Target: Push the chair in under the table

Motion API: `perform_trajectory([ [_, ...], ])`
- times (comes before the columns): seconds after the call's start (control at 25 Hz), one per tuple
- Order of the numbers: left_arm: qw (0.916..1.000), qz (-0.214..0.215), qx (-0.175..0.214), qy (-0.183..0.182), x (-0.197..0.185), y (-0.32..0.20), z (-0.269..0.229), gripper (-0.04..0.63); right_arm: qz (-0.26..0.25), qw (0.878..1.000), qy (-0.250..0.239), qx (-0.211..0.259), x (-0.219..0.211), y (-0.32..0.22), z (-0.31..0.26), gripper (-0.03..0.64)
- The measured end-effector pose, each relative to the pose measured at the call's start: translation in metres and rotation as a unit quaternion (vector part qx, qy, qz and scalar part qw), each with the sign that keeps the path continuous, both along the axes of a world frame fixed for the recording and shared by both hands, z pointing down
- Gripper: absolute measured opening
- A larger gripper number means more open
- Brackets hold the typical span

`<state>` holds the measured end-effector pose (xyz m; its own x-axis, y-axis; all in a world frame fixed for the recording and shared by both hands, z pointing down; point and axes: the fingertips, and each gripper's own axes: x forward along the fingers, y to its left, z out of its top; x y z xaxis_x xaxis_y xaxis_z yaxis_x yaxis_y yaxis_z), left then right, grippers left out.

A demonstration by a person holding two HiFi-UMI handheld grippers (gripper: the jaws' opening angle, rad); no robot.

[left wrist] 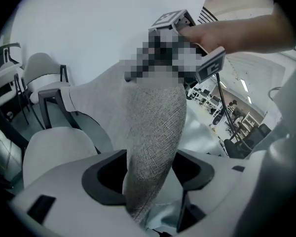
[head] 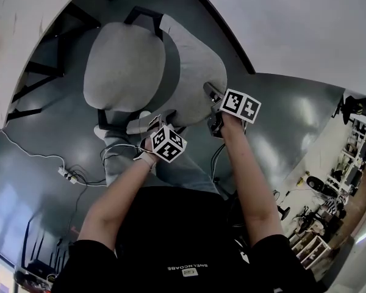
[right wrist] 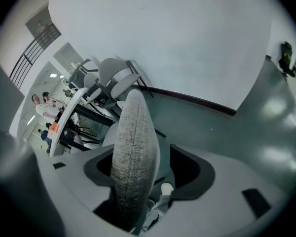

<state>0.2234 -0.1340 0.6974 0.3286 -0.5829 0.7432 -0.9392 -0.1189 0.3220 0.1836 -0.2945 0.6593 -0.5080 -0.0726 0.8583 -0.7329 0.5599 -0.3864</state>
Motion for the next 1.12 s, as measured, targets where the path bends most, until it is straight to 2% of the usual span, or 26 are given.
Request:
perform_trajectory([
  [0.12,1.0000,0.004,-0.002,0.003,0.003,-0.001,0.006,0.267,-0.024,1.000,0.015,-0.008,-0.003,0.006,0.008,0.281],
  [0.2,0.9999,0.010,-0.008,-0.007,0.003,-0.002,0.014,0.267,-0.035,0.999,0.014,-0.030,-0.006,0.010,0.012,0.277],
  [0.32,0.9990,0.018,-0.021,-0.036,0.002,-0.003,0.025,0.250,-0.059,0.997,0.020,-0.052,-0.008,0.017,0.016,0.217],
  [0.36,0.9987,0.019,-0.025,-0.041,0.002,-0.004,0.028,0.230,-0.070,0.996,0.029,-0.047,-0.007,0.017,0.017,0.199],
  [0.48,0.9986,0.017,-0.023,-0.044,0.001,-0.006,0.032,0.227,-0.087,0.995,0.050,-0.023,-0.005,0.016,0.019,0.166],
  [0.64,0.9975,0.013,-0.015,-0.068,0.000,-0.005,0.037,0.203,-0.090,0.994,0.050,-0.022,-0.005,0.017,0.021,0.158],
  [1.12,0.9976,0.004,-0.017,-0.068,-0.005,0.002,0.026,0.186,-0.087,0.995,0.056,-0.010,-0.007,0.024,0.007,0.141],
])
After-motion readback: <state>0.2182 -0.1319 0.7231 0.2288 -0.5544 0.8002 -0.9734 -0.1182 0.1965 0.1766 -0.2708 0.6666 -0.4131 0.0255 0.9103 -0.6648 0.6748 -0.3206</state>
